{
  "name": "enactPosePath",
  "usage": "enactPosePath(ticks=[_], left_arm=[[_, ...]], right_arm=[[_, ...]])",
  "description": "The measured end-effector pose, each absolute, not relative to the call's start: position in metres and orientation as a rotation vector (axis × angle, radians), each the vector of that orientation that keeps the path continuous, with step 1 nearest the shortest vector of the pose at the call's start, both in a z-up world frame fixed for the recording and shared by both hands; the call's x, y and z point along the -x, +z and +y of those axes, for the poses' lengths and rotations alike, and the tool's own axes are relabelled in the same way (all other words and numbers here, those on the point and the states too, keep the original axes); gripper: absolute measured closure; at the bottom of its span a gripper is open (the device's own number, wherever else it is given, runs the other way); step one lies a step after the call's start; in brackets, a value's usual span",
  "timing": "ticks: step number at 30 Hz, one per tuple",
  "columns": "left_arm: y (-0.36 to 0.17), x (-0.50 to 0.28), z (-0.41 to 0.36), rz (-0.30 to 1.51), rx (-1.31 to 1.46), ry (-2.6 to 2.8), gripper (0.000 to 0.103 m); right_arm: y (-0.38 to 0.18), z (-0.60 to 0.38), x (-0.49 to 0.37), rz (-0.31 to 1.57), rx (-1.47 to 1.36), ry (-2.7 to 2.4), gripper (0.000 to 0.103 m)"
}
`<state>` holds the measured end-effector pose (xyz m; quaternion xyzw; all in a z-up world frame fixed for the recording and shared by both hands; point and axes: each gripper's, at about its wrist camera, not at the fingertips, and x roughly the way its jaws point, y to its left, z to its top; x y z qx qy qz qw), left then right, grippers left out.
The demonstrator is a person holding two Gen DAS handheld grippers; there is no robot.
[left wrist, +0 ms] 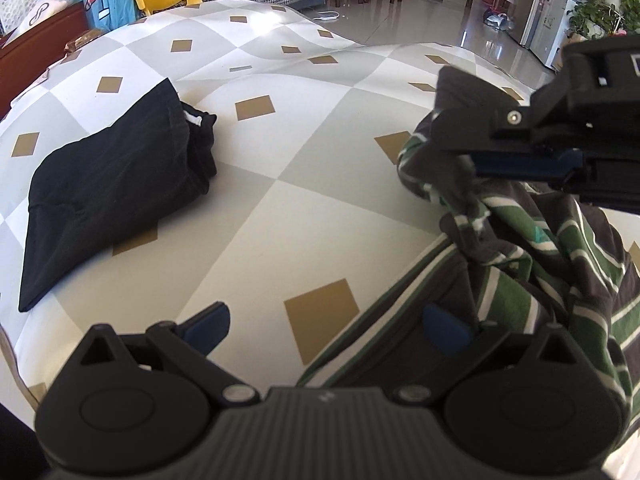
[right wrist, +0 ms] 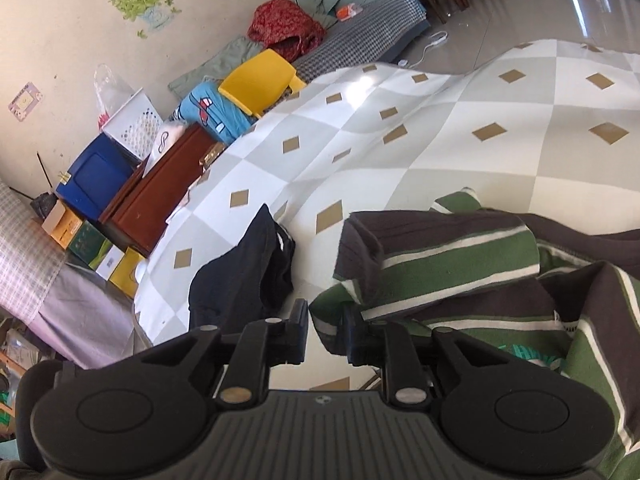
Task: Fold clothes
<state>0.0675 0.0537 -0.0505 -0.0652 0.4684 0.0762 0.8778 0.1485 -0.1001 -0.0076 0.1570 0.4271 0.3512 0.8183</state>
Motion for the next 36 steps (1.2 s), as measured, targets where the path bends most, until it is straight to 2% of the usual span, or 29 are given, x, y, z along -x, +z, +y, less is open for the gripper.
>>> enactPosePath(ticks=[4, 10, 27, 36], left_arm=[[-0.051, -0.068, 0.057, 0.981, 0.141, 0.170, 0.000], [-0.049, -0.067, 0.057, 0.969, 0.141, 0.176, 0.000], [-0.012, -0.100, 0.031, 0.781, 0.087, 0.123, 0.000], [-0.016, -0.130, 0.005, 0.817, -0.082, 0.010, 0.000]], right_arm=[[-0.006, -0.098, -0.148, 0.925, -0.333, 0.784, 0.072], [0.002, -0.108, -0.144, 0.882, -0.320, 0.739, 0.071], [-0.001, -0.187, -0.140, 0.879, -0.375, 0.400, 0.066], [-0.006, -0.234, -0.137, 0.909, -0.333, 0.230, 0.064]])
